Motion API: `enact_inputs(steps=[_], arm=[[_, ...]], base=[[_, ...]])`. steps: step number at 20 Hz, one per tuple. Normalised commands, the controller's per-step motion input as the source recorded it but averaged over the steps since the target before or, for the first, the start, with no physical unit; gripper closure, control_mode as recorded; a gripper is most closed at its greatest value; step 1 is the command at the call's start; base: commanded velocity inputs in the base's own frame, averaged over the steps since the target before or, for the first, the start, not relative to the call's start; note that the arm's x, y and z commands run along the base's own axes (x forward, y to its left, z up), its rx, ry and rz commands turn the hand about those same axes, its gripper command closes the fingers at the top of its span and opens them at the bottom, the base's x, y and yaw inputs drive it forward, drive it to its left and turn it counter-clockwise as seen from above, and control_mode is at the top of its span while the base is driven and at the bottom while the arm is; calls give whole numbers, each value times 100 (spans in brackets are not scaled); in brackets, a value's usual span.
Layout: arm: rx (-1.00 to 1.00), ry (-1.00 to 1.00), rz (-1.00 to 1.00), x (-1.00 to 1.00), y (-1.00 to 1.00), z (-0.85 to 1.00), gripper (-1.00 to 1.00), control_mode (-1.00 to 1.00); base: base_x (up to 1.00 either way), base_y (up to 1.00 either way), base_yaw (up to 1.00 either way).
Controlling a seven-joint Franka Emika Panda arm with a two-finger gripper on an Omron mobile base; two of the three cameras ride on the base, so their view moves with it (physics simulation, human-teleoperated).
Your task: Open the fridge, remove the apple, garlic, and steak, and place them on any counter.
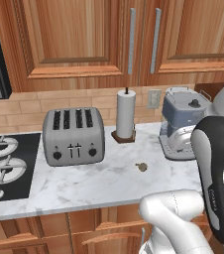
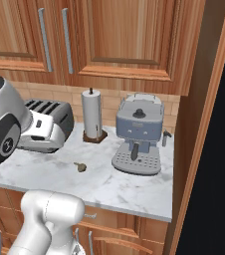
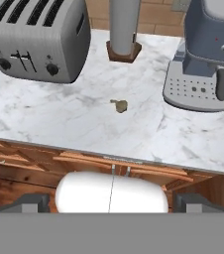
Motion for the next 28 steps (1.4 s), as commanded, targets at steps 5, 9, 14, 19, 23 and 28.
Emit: enact_inputs(steps=[5,9,14,19,23,28], arm=[[0,0,0,0,0,0,-100,100],[0,0,0,0,0,0,-100,100],[0,0,0,0,0,0,-100,100],[0,0,0,0,0,0,-100,100],[0,0,0,0,0,0,-100,100],[0,0,0,0,0,0,-100,100]], base=[[-18,0,0],[-74,0,0],[-97,-6,-1],[-100,-12,-3],[-100,-16,-5],[-89,-20,-7]])
